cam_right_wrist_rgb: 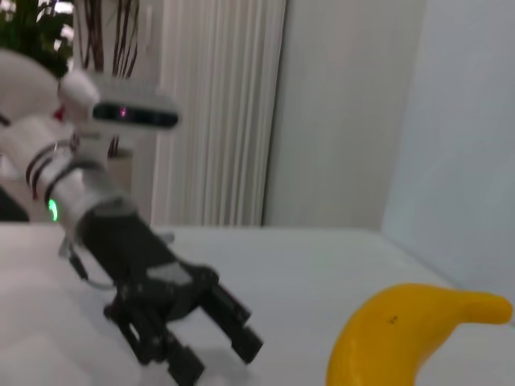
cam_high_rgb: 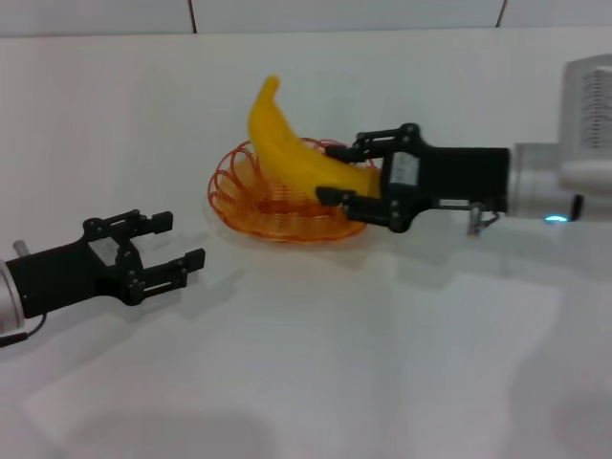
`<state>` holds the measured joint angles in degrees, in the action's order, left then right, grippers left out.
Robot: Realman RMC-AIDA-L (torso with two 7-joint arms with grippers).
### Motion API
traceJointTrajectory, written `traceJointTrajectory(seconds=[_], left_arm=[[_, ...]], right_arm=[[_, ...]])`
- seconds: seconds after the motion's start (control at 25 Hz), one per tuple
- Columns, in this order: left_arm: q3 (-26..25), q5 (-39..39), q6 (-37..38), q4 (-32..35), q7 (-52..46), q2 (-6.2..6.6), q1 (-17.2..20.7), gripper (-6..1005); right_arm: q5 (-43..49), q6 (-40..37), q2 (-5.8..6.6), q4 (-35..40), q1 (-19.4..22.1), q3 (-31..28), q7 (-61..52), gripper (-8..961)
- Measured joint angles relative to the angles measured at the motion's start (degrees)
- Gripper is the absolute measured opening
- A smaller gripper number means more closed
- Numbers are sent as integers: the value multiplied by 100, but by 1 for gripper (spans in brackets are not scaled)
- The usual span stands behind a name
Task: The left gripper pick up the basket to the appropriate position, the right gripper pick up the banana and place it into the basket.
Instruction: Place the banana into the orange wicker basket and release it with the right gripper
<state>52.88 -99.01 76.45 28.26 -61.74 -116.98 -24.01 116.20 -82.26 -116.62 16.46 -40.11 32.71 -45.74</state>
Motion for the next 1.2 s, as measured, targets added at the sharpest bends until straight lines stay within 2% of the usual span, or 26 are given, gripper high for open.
traceJointTrajectory(seconds=[0.32, 0.84, 1.08, 1.2], left_arm=[[3, -4, 11, -89, 28, 9, -113, 731], [-1, -12, 11, -92, 31, 9, -106, 730], [-26, -19, 10, -100, 31, 9, -71, 730], [-34, -21, 10, -103, 31, 9, -40, 730]], right_arm=[[-16, 1094, -42, -709, -567, 86, 412, 510], [-292, 1244, -45, -791, -578, 106, 405, 529], [-308, 793, -14, -741, -476, 65, 367, 538], [-318, 184, 21, -368, -232, 57, 129, 673]])
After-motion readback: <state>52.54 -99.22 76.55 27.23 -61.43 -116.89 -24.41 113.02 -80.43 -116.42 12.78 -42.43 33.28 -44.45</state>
